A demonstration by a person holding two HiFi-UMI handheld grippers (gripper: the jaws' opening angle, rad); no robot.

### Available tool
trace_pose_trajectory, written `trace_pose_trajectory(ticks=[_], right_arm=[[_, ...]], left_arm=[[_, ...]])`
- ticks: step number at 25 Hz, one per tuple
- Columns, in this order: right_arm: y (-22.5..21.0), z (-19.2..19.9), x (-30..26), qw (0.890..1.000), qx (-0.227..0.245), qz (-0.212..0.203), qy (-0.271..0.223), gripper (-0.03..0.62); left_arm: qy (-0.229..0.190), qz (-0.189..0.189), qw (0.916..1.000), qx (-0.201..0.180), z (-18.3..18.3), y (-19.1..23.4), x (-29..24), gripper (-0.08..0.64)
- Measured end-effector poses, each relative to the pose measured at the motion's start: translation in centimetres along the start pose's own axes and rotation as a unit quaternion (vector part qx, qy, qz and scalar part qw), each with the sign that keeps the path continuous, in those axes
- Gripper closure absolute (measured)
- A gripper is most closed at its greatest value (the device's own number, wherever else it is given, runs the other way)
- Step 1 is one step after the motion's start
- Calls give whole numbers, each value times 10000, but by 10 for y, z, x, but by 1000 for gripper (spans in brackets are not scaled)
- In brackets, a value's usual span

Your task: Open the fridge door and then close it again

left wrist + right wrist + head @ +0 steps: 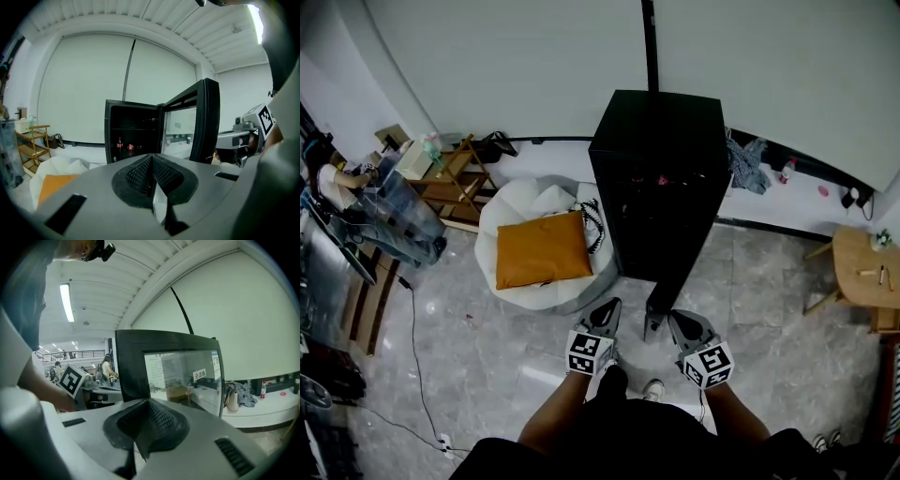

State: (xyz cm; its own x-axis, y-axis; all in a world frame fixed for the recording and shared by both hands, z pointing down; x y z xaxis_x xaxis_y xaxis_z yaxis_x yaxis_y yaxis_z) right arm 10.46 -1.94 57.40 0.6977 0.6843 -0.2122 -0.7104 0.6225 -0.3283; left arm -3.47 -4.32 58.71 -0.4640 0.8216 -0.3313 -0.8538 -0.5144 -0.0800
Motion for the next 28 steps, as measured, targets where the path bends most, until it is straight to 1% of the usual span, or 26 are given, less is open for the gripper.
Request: trace_pose_trajectory(ticks=[5,10,21,28], right_arm=[[4,-2,-11,10000,-52,-50,16,575],[7,-2,-24,10000,-66,-17,27,575],[17,-5,-53,10000,-70,-9,24,575],[23,-7,-77,9999,-31,-43,103,575]], left_arm=[[37,-34,10000,-14,2,7,-2,538],[57,-67,9999,55,5,13,1,538],[54,-282,9996,39,7,37,11,539],[-98,-645,9977,178,-1,73,15,539]])
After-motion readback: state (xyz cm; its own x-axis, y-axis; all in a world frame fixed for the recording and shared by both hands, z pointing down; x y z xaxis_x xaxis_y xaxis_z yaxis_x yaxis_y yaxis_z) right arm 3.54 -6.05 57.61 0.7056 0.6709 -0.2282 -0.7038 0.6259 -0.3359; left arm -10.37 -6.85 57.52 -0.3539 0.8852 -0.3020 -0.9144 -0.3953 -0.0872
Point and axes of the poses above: the fingertips, and each gripper's own axes: x backward along the fingers, y to its left, z out of its underside, the point moved 1 cm from there along x, backward along the fingers, and after that the axes turned 10 degrees about -x, right-handed, at the moved point
